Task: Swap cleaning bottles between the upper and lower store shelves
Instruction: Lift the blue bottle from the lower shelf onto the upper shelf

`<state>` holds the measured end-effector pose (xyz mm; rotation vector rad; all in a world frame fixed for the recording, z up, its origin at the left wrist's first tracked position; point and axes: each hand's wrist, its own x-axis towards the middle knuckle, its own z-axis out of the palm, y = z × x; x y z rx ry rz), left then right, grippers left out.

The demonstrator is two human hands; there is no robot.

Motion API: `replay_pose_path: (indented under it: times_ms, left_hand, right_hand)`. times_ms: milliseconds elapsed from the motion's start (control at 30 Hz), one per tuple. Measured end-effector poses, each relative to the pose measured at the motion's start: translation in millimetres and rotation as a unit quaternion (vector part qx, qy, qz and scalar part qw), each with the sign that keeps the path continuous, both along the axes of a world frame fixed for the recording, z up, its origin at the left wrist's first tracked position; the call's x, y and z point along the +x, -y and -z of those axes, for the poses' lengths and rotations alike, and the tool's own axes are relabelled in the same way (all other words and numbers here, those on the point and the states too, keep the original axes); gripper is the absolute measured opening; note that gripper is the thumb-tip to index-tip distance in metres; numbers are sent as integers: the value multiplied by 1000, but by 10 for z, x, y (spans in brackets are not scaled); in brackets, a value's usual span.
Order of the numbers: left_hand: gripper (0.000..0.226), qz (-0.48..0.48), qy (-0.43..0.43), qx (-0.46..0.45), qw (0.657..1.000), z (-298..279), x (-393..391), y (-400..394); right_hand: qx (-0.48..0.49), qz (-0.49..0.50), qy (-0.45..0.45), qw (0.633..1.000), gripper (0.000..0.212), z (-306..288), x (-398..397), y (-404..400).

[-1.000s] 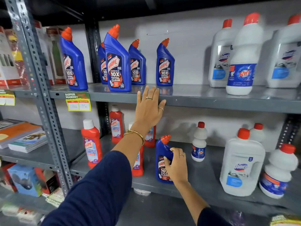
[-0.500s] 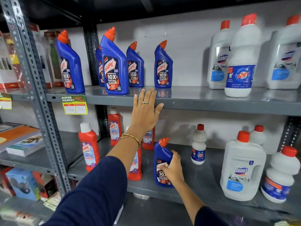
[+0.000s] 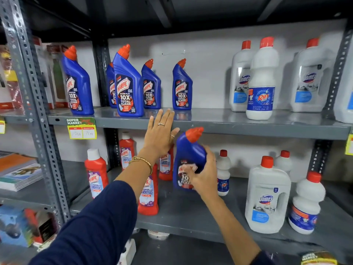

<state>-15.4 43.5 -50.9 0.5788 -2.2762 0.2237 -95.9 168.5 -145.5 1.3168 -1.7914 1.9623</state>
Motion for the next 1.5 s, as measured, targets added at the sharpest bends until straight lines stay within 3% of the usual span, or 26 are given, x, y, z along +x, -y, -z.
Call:
replay_pose_path:
  times_ms: [300,467,667,1000,1333,1500]
  left_hand:
    - [68,-4,-36,15,999,25,28,54]
    - [71,-11,-60,-1,998,82,-9,96]
    - [82,-14,-78,-19,997,138,-66,148]
    - [74,-5,-111,-28,993,187,-111,208]
    - [80,9,-113,-24,993,159,-85,171]
    - [63,-34,-98,-19,994,70,-111,25]
  right_hand:
    - [-132,-7,-96,987,68,-1491,22,-319]
    - [-97,5,-98,991,67,-2059,-173,-126]
    - [-17,-6,-58,998,62,-2151,-471,435]
    - [-3,-39,-31,999,63,-2129,-571,980]
    - [-2,-52,-29,998,65,-2090,-568,985]
    - [4,-10,-37,999,68,-1981,-624,796]
